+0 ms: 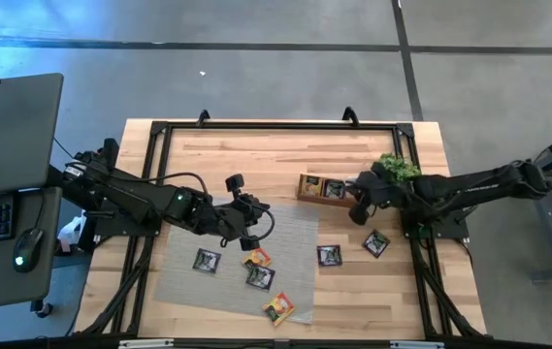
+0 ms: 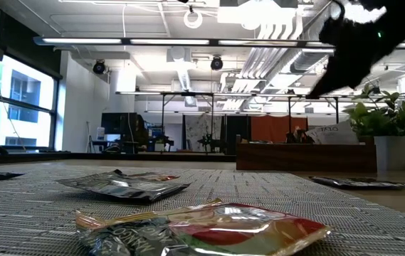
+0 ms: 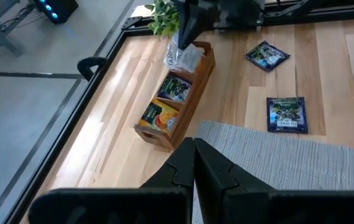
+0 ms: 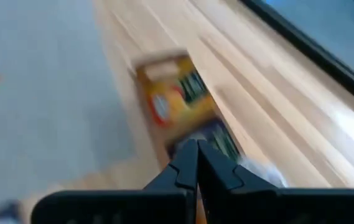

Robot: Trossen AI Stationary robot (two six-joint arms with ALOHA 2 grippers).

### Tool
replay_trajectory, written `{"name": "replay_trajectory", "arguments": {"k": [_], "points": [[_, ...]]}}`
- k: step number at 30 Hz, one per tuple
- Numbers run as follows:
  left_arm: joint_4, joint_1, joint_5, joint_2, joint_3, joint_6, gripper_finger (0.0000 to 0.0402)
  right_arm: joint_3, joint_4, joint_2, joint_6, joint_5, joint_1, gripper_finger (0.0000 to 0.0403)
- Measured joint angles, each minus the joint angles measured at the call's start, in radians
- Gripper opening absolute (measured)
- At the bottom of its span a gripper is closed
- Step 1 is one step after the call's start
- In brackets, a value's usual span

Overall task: Pick & Place Tea
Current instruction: Put the white orange tea bag in the right section of the wooden organizer, then put the dark purple tea bag in the middle section of the wooden organizer

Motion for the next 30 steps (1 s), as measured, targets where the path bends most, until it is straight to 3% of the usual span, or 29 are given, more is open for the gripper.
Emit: {"name": "replay_trajectory", "arguments": {"k": [6, 10, 15, 24, 30], "points": [[-0.004, 0.0, 0.0, 0.0, 0.0, 0.0, 0.0001, 0.042, 0.165, 0.01, -0.068, -0.121, 0.07, 0.0003], [-0.005, 0.0, 0.0, 0.0, 0.0, -0.001, 0.0001, 0.031, 0.288, 0.039, -0.212, -0.141, 0.146, 0.0004], [-0.033, -0.001, 0.003, 0.0, 0.0, -0.035, 0.0001, 0.03, 0.292, 0.063, -0.396, -0.133, 0.203, 0.001], [-0.166, 0.0, 0.041, -0.002, 0.0, -0.11, 0.0001, 0.03, 0.296, 0.063, -0.434, -0.123, 0.213, 0.0011], [-0.314, -0.001, 0.028, -0.119, 0.001, -0.169, 0.0001, 0.03, 0.318, 0.063, -0.393, -0.149, 0.178, 0.0011]]}}
